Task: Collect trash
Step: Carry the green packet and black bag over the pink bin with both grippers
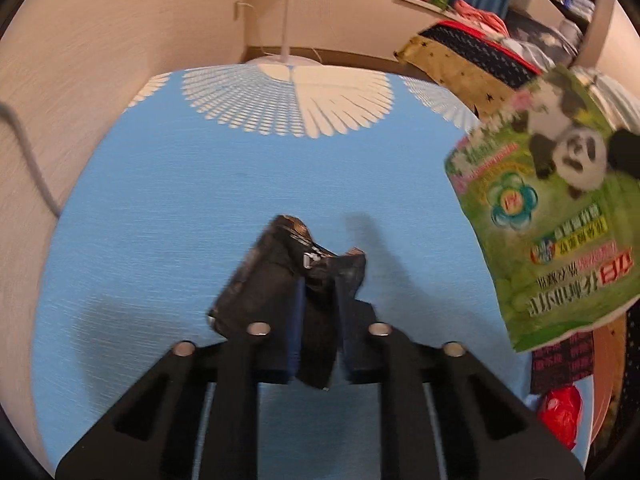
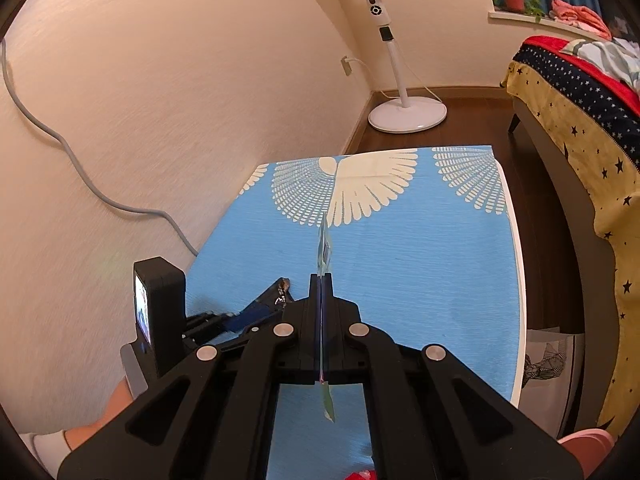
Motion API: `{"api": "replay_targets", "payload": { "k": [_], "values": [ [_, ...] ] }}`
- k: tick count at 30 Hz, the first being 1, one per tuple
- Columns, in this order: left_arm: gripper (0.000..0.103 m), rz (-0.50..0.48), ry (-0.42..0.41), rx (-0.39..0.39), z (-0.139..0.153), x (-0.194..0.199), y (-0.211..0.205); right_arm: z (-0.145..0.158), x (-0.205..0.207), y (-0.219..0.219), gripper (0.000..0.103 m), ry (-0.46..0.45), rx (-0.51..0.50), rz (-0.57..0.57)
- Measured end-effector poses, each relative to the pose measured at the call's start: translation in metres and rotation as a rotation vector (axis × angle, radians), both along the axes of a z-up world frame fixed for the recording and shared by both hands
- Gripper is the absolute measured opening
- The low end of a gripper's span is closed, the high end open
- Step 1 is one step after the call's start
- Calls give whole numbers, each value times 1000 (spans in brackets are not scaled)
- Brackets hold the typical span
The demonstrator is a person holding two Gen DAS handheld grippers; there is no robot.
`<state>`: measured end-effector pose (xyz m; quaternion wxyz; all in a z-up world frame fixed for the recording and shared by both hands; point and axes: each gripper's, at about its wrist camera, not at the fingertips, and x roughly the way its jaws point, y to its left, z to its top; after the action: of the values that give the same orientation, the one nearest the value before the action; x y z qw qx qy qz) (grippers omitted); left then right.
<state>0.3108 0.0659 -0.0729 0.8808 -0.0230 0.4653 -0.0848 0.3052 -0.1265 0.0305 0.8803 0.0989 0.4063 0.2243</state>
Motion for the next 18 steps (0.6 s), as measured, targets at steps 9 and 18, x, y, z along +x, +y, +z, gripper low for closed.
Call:
{"api": "replay_targets", "payload": {
  "k": [9,18],
  "values": [
    [55,-3,-69,31,11,-5,-1,4,-7,-4,0,-11,-6,-4],
    [63,9,-37,64,-2,7,-3,4,-7,-6,0,-9,-9,-4]
  ]
}}
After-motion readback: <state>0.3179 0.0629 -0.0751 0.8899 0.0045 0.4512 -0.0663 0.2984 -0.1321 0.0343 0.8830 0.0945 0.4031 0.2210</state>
